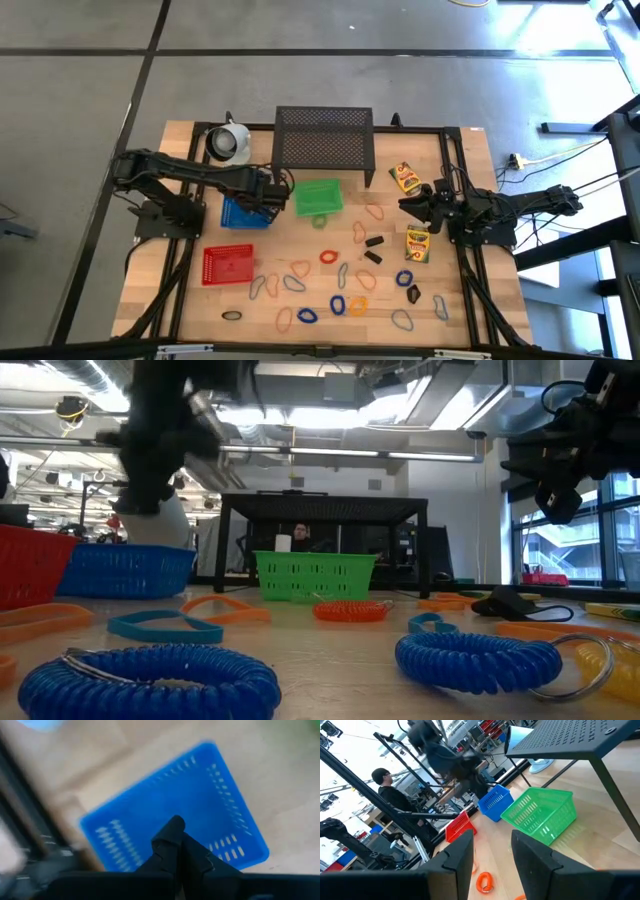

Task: Pick & Place Office Desk Supplies
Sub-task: Put the black rubber band into the blue bin, then put the left blue spring keychain into the green bin

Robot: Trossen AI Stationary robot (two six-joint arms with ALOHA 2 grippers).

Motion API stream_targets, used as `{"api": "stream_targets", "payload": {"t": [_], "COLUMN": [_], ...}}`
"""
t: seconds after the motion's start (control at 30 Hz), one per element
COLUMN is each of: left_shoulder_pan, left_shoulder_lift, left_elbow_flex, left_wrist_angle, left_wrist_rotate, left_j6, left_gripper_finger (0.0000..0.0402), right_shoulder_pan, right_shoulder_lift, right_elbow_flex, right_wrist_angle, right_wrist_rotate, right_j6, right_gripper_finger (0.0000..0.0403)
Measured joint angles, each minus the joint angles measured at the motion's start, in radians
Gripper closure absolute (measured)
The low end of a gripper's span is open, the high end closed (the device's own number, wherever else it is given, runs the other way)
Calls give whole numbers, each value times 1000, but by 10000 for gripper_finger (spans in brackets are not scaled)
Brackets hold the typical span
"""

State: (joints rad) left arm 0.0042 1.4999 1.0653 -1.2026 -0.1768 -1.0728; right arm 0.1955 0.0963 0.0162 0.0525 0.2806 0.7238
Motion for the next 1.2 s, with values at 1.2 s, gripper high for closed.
{"api": "stream_targets", "payload": {"t": [1.2], "left_shoulder_pan": [5], "left_shoulder_lift": [-18], "left_elbow_flex": [-158], "left_wrist_angle": [197], "left_wrist_rotate": [-68], "left_j6": [-52], "left_gripper_finger": [242], "right_shoulder_pan": [0], "right_shoulder_lift": [1], "right_elbow_flex": [0], "right_wrist_angle": [3], "right_wrist_rotate": [26], "right_j6": [-1], "right_gripper_finger": [266]}}
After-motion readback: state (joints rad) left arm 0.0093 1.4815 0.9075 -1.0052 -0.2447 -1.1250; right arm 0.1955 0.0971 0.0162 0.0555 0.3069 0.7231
